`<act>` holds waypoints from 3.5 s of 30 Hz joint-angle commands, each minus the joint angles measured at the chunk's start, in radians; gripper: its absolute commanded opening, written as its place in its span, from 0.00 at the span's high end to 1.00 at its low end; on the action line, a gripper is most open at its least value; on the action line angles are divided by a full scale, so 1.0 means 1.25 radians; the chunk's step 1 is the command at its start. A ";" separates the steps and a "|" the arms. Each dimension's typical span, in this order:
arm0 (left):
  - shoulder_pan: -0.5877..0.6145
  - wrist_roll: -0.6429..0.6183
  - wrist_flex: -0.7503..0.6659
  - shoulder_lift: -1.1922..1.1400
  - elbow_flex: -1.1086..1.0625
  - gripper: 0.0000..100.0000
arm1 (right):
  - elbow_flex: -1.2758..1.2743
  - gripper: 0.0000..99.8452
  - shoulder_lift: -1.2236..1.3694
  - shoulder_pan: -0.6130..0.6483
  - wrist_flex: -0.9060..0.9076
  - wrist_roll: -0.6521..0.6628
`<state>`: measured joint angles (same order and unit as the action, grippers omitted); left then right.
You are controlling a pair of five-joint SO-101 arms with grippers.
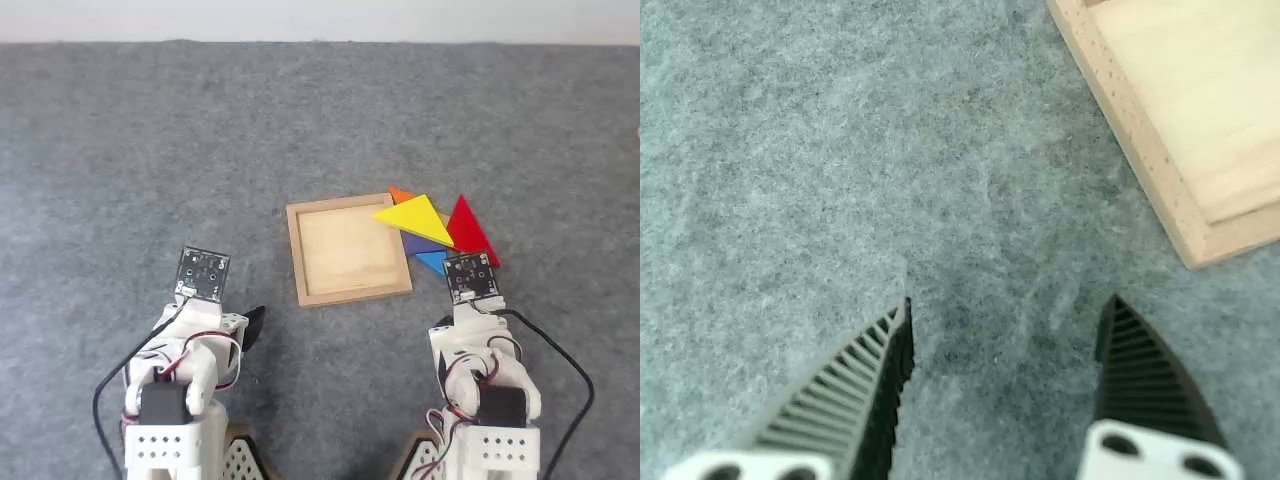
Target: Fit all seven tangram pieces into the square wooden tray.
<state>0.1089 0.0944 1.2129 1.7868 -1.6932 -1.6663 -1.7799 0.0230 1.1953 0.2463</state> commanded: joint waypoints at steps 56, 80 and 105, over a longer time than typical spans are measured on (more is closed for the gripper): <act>-0.001 -0.012 0.005 -0.007 0.007 0.71 | 0.131 0.96 0.019 -0.014 -0.014 0.309; -0.001 -0.012 0.005 -0.007 0.007 0.71 | 1.148 0.68 1.367 0.039 -0.018 0.363; -0.001 -0.012 0.005 -0.007 0.007 0.71 | 1.625 0.68 1.919 -0.028 -0.004 0.173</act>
<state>0.1089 0.0944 1.2129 1.7868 -1.6932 0.3406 0.6045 -0.0399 1.1769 0.4442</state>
